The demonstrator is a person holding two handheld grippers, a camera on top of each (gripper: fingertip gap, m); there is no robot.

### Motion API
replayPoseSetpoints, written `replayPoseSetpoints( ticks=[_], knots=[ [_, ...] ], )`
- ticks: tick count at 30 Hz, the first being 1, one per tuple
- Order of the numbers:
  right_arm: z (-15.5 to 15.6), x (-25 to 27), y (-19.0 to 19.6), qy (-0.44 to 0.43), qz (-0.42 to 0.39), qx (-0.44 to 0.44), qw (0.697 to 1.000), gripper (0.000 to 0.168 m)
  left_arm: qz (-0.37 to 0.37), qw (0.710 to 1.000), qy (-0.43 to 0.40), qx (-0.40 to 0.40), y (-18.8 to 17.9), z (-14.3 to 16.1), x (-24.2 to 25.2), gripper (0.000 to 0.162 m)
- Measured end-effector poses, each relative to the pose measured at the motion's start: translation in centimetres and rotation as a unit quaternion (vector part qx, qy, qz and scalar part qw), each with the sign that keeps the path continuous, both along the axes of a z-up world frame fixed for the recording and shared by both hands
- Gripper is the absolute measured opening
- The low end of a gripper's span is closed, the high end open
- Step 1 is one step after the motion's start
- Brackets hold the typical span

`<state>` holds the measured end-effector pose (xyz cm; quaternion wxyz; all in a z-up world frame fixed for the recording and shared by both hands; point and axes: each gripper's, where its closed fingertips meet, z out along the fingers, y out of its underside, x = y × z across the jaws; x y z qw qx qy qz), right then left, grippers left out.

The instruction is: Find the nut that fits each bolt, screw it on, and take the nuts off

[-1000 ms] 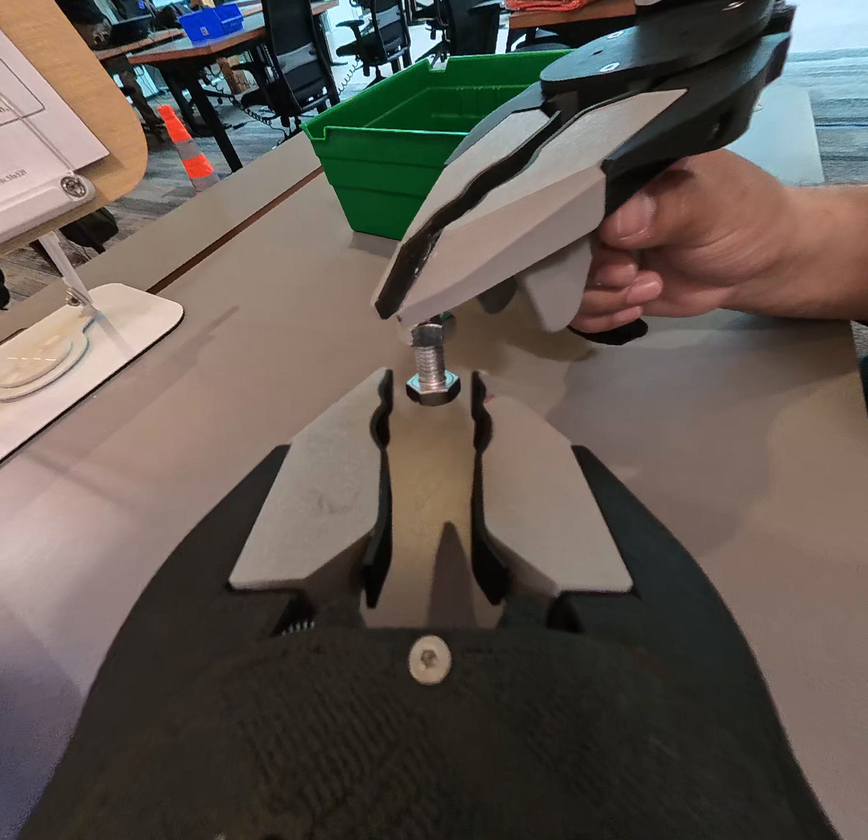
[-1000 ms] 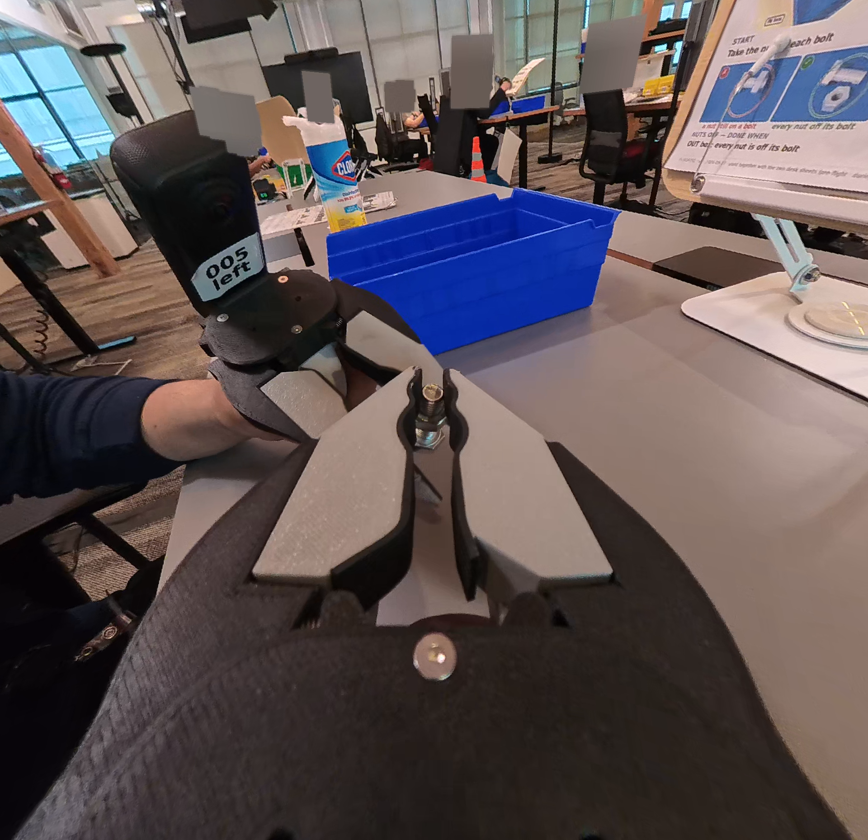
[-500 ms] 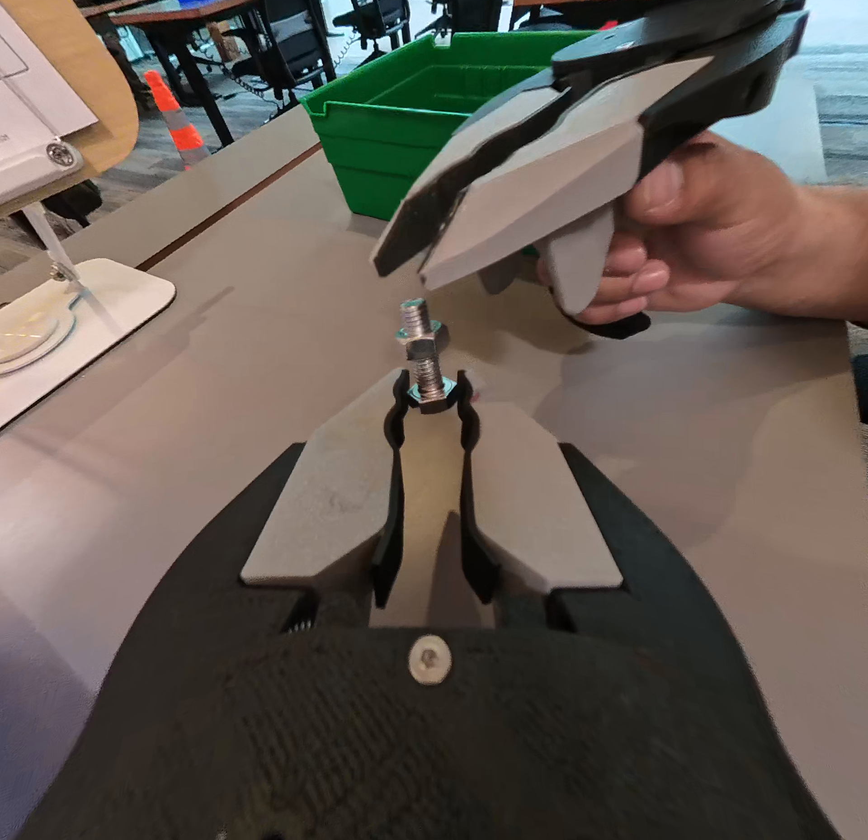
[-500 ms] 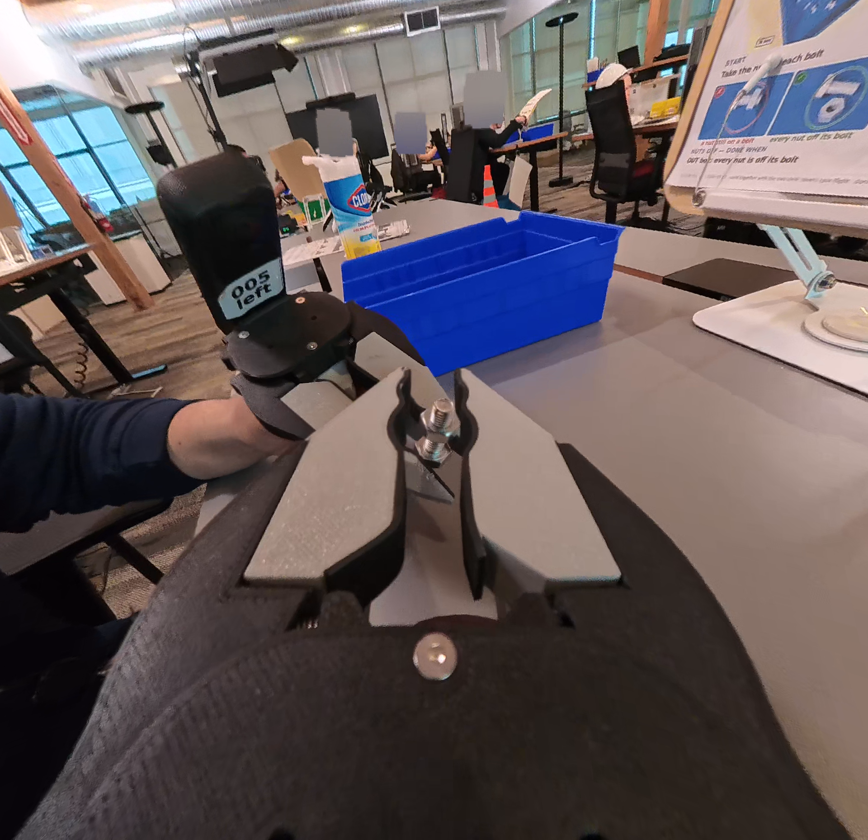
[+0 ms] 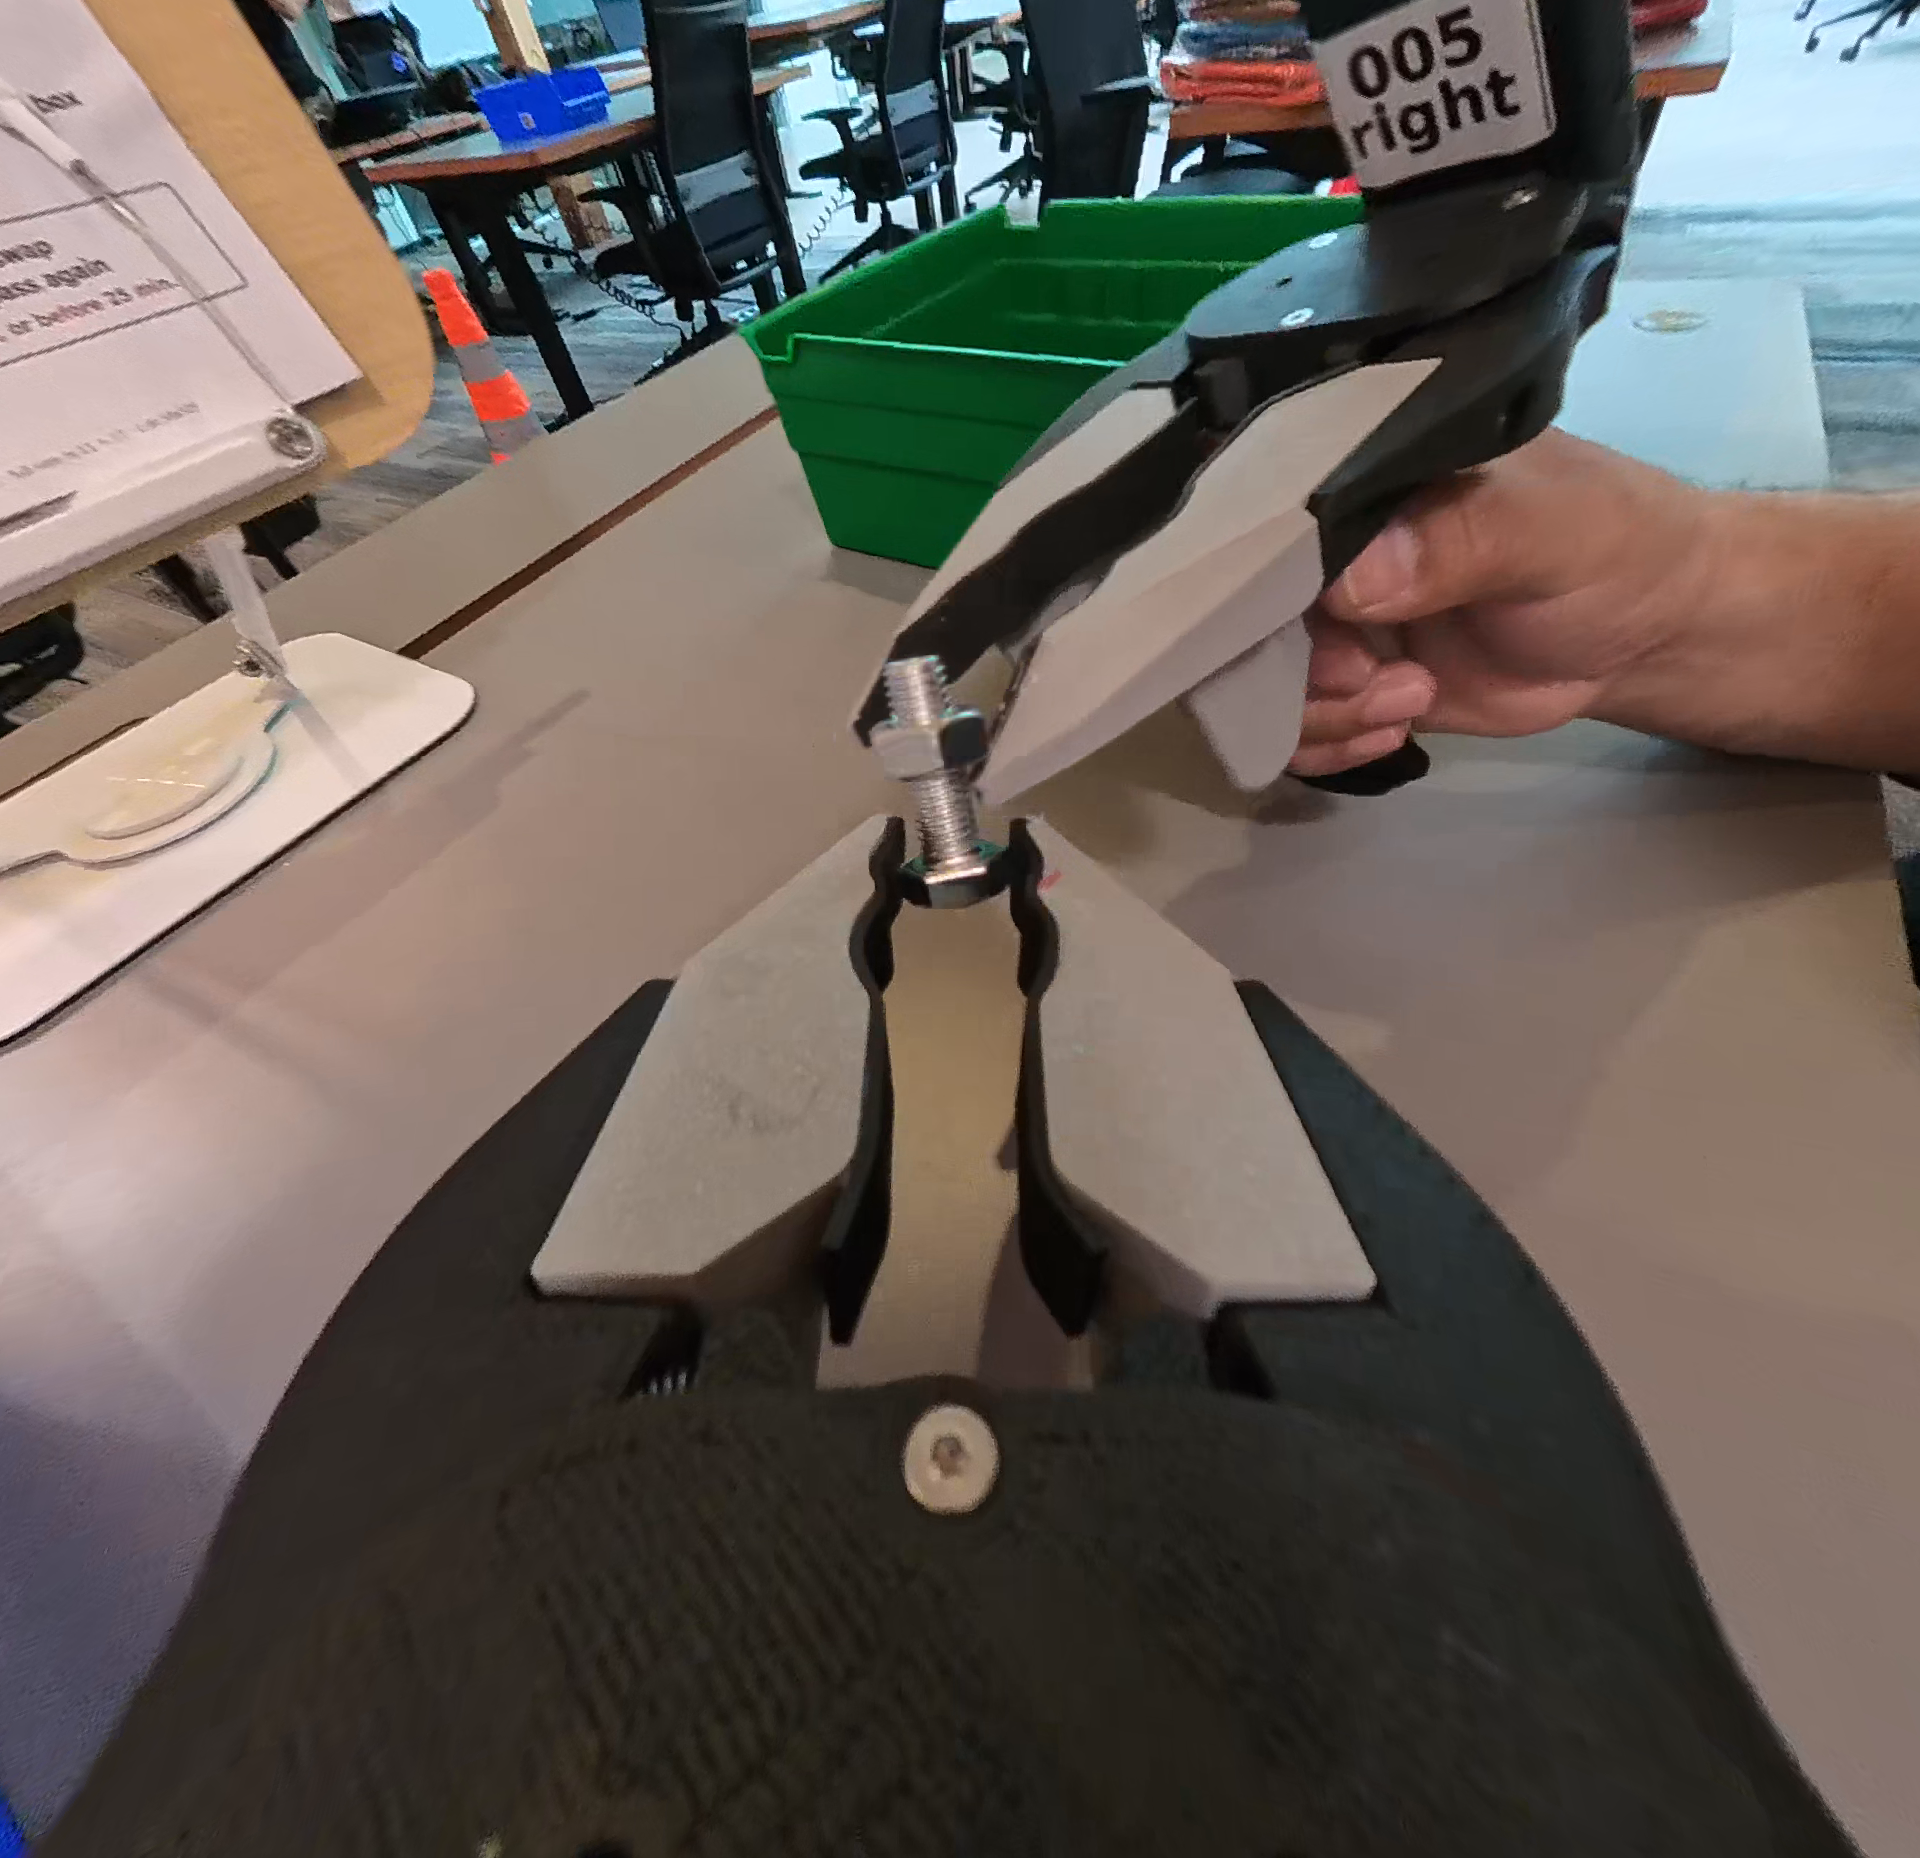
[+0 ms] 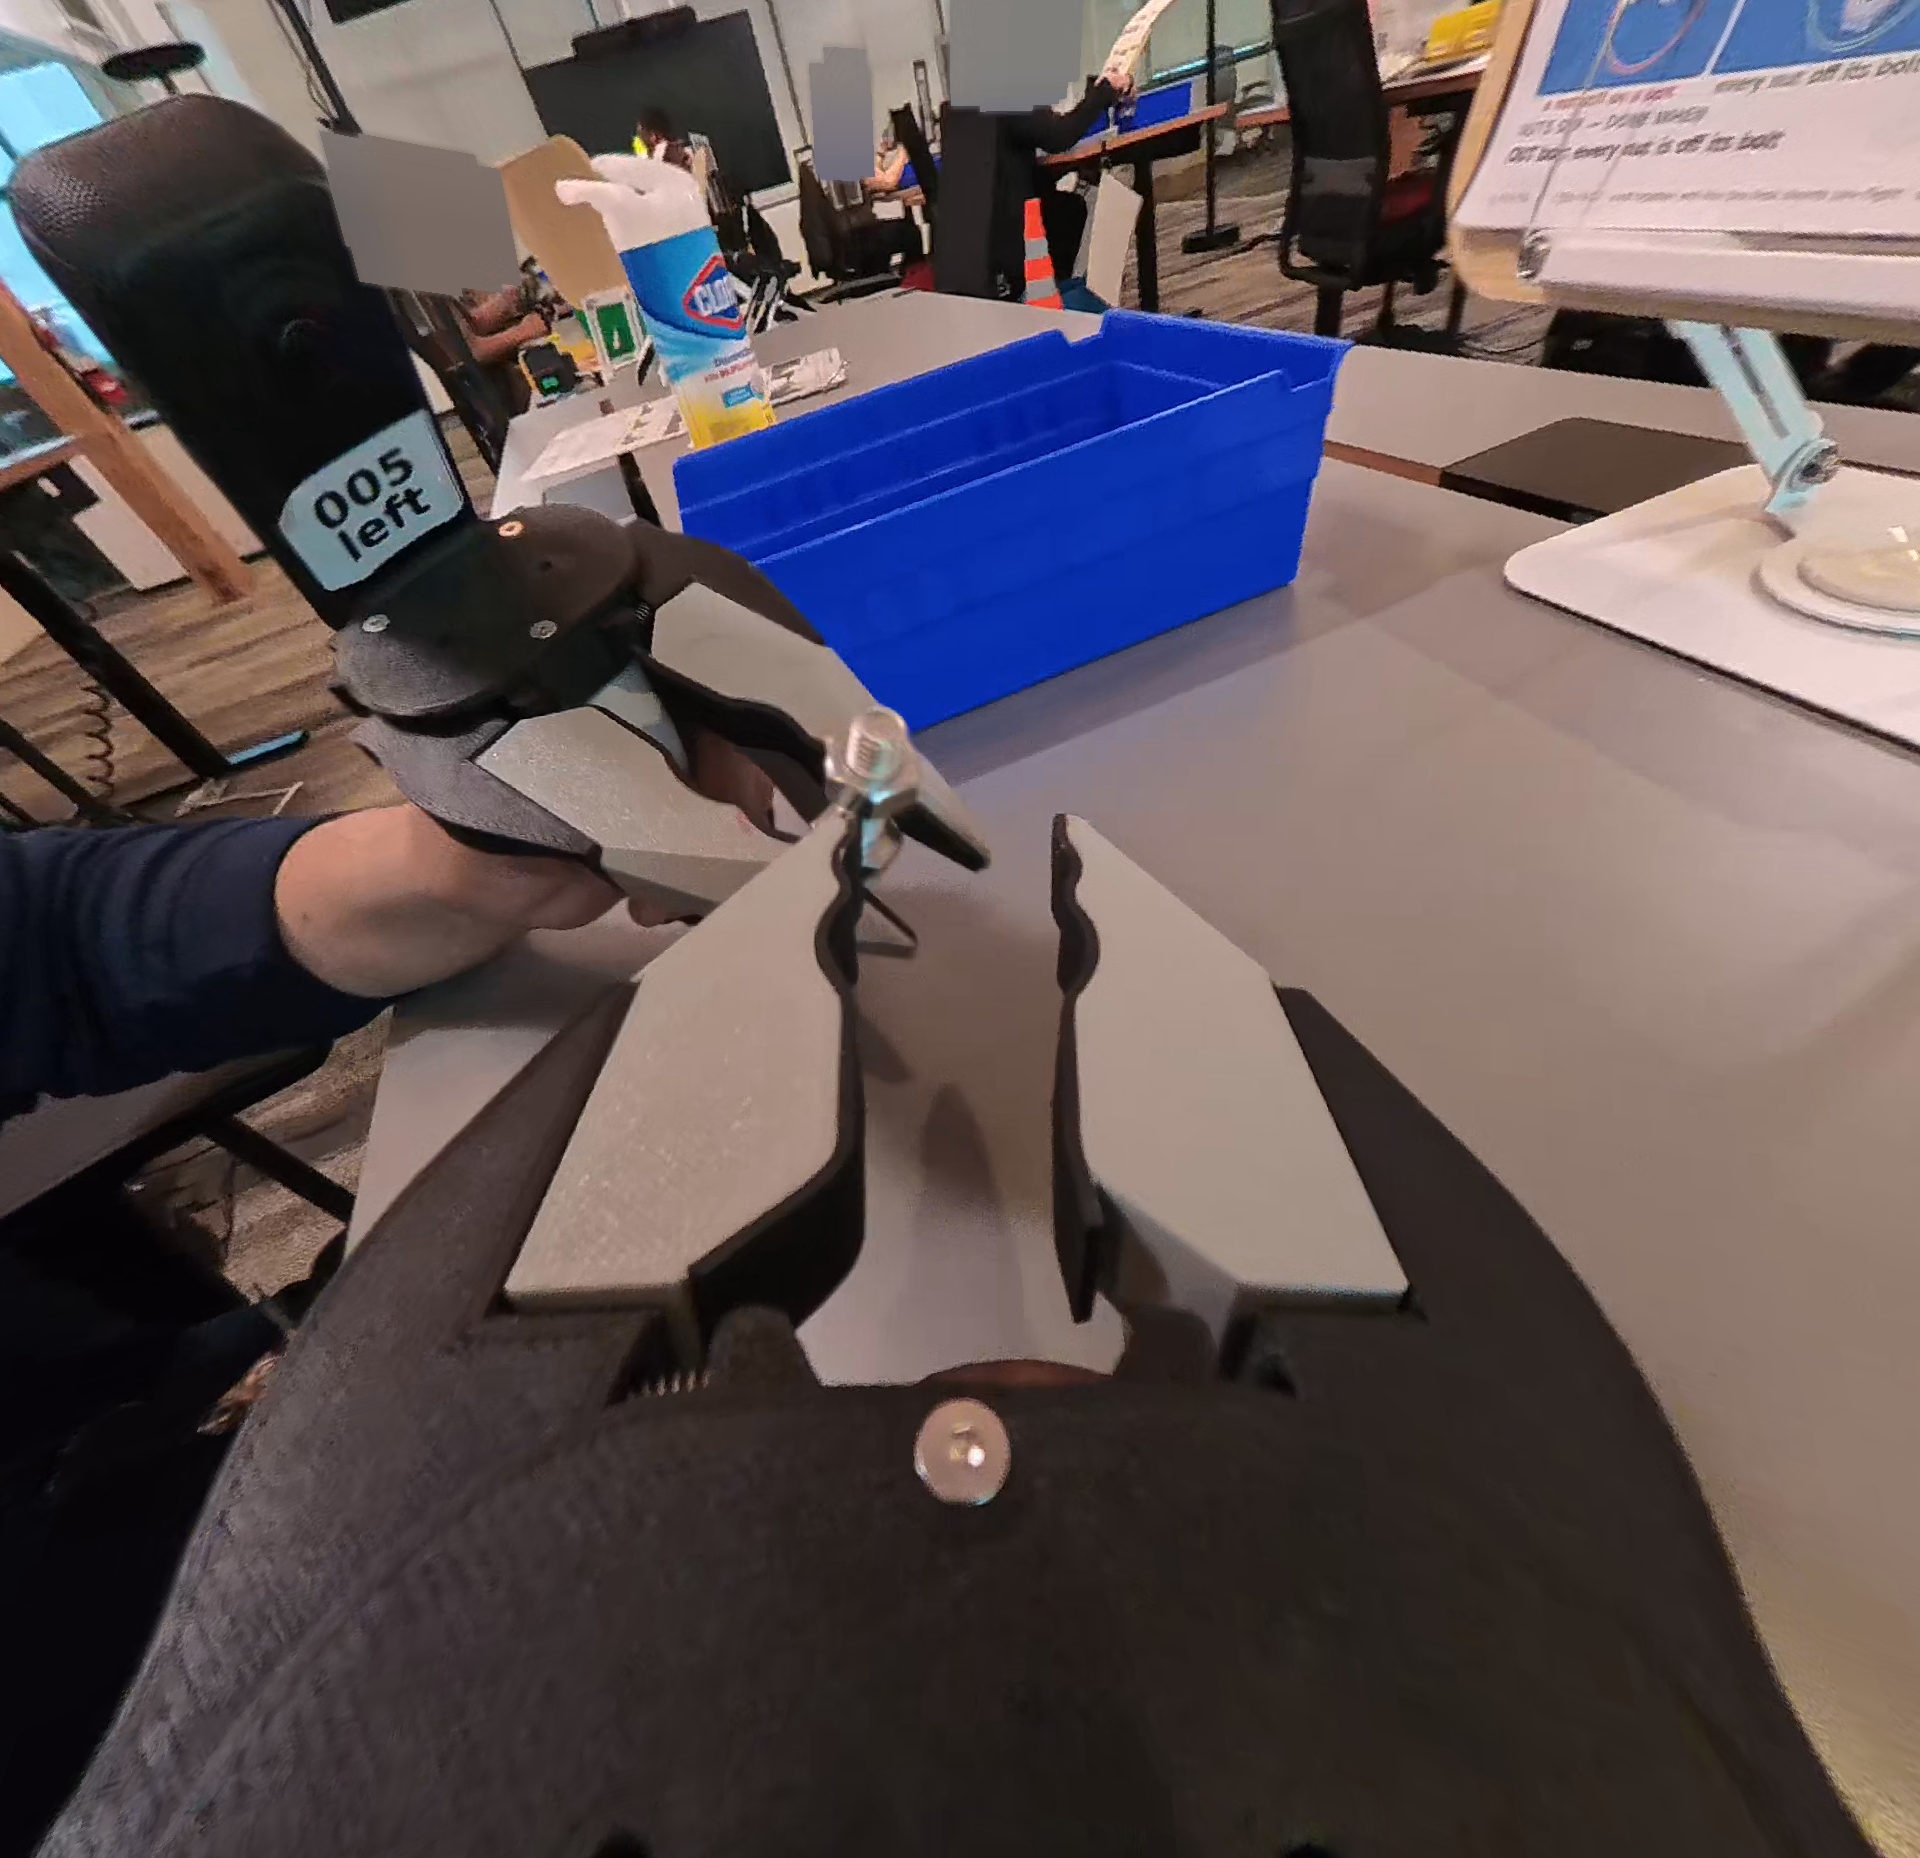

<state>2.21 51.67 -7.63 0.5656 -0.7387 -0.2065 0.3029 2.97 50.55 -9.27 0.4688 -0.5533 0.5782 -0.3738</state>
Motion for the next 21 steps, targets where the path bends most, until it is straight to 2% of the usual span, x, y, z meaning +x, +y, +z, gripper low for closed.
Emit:
replayPoseSetpoints(
  ticks=[8,11,16,21],
  knots=[
    [1.8,-1.9,-1.3,0.032,0.047,0.044,0.997,0.029,0.022,1.000,-0.006,0.002,0.8,0.2,-0.2,0.018],
    [1.6,-2.1,-1.1,0.029,0.044,0.040,0.998,0.032,0.009,1.000,-0.005,0.014,0.1,0.2,0.1,0.018],
    [1.8,-2.8,-1.4,0.071,0.072,0.026,0.995,0.032,-0.017,0.999,0.001,0.031,-1.7,0.0,0.8,0.018],
    [2.1,-1.5,-1.0,0.080,0.050,0.026,0.995,0.030,0.028,0.999,-0.008,0.026,0.4,0.3,0.2,0.018]
  ],
)
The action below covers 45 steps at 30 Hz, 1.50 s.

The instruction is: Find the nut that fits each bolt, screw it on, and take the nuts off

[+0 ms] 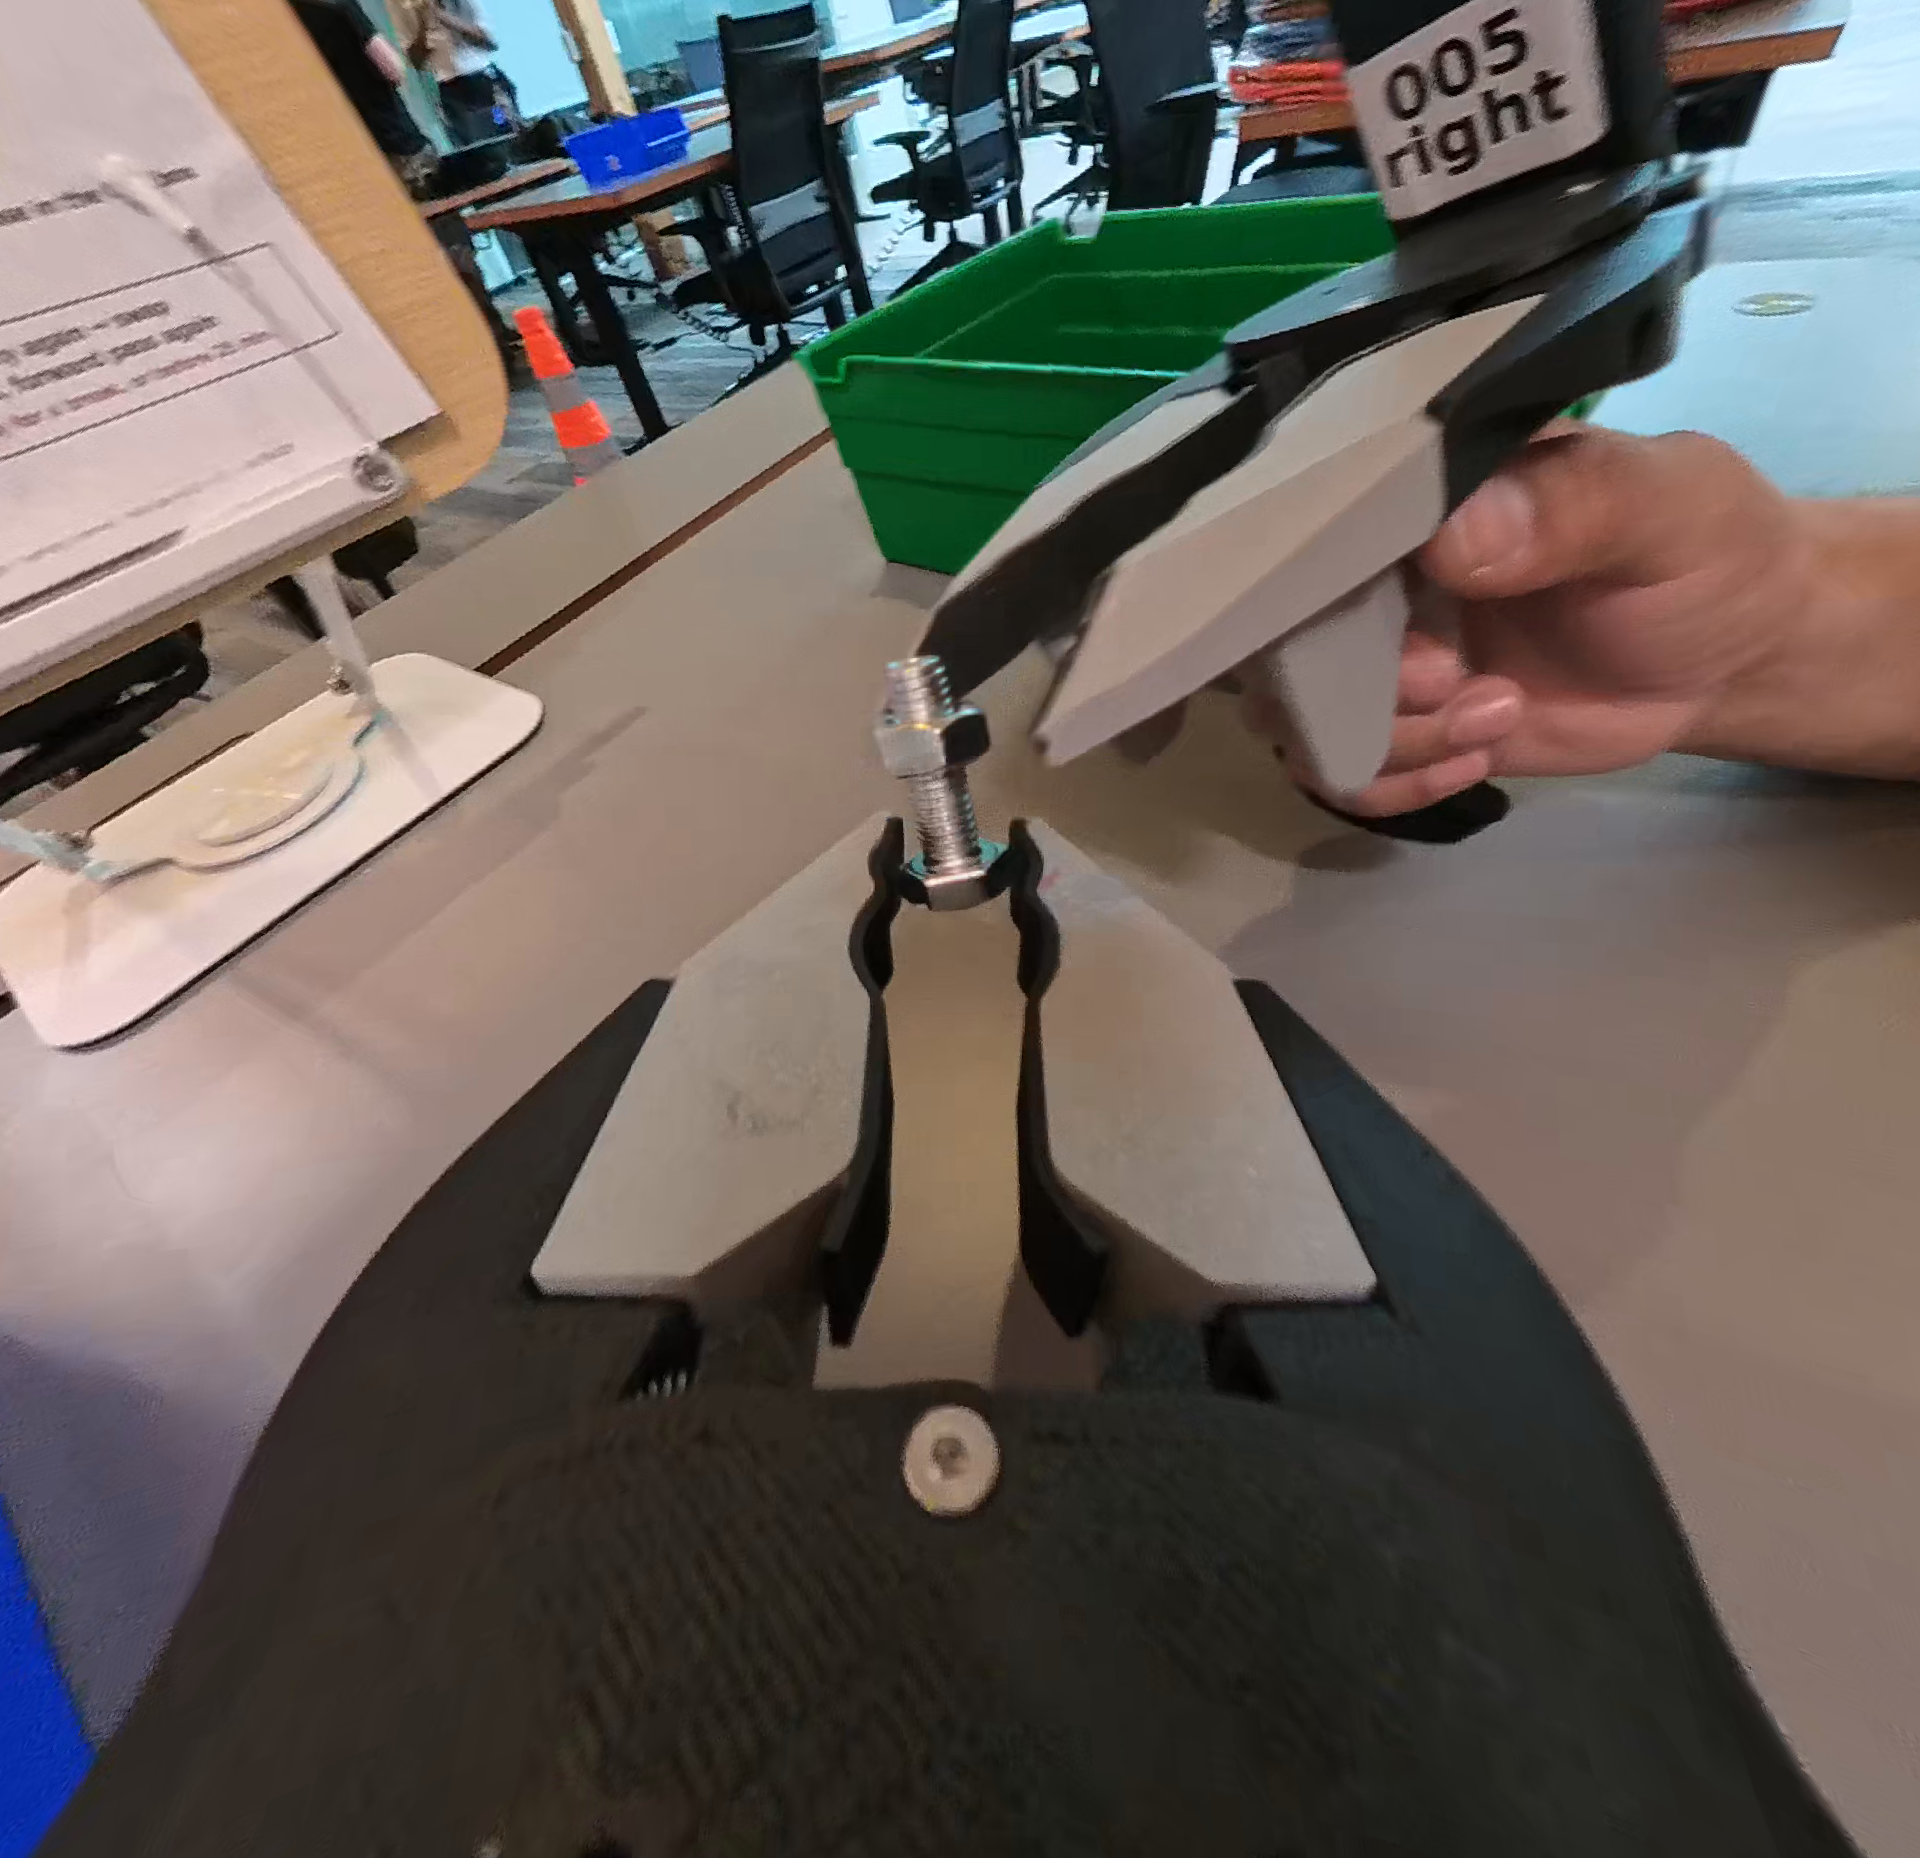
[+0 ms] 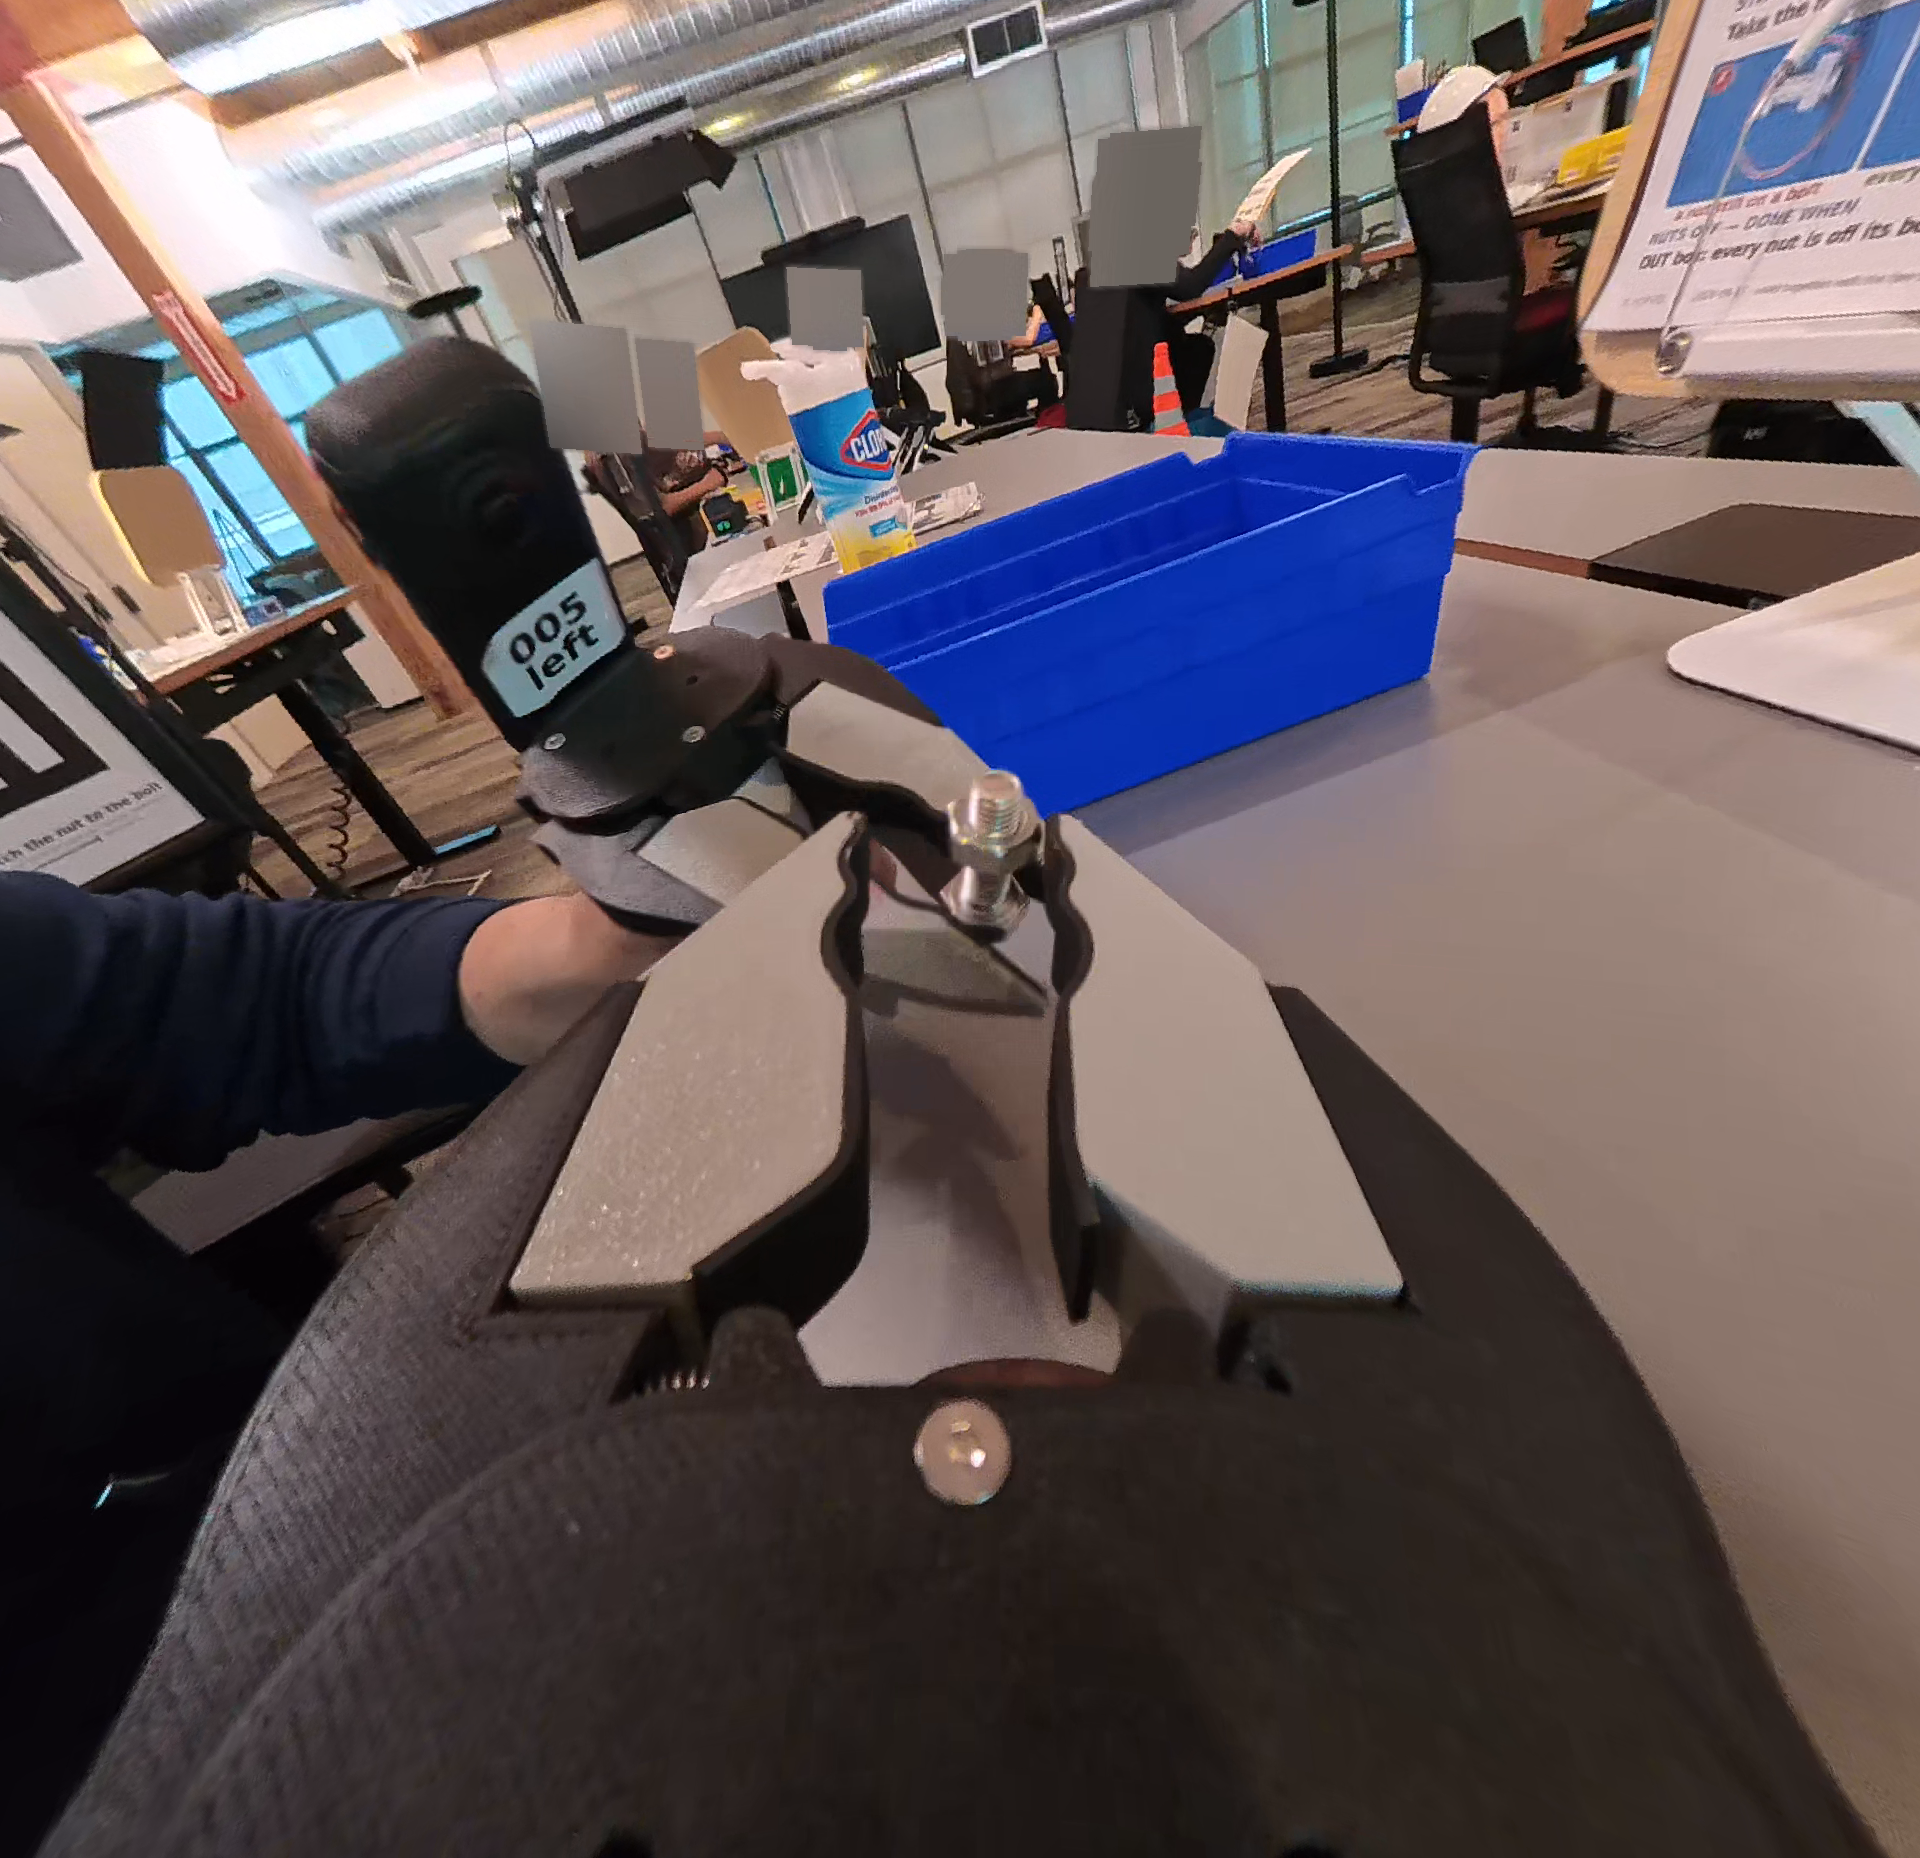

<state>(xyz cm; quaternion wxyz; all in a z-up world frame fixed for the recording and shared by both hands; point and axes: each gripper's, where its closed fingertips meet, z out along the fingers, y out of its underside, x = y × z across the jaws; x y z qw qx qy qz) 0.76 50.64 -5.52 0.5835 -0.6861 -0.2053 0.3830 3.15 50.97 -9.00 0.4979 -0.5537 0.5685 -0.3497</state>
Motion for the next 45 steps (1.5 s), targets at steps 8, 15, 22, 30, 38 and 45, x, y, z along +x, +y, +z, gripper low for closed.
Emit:
replayPoseSetpoints(
  ticks=[8,15,22,30,38,45],
  knots=[
    [-0.2,-1.0,-0.2,0.003,0.021,-0.001,1.000,0.036,-0.023,1.000,0.006,-0.010,-1.2,-0.5,0.6,0.018],
    [-0.2,0.2,0.3,0.002,-0.007,-0.007,1.000,0.033,-0.013,1.000,0.008,-0.008,-0.8,-0.9,0.6,0.018],
    [0.0,0.6,0.2,0.010,-0.009,-0.009,1.000,0.032,-0.009,1.000,0.004,-0.016,-0.4,-0.8,0.4,0.018],
    [-1.0,-0.8,0.1,-0.013,0.006,-0.013,1.000,0.033,-0.025,0.999,0.024,-0.002,-1.4,-1.6,0.9,0.018],
    [-1.0,-0.2,0.3,-0.010,0.000,-0.018,1.000,0.031,-0.018,0.999,0.025,0.016,-1.2,-1.5,0.8,0.018],
    [-1.3,-0.5,0.3,-0.023,-0.003,-0.017,1.000,0.030,-0.011,0.999,0.034,0.041,-1.2,-1.8,1.0,0.018]
  ],
)
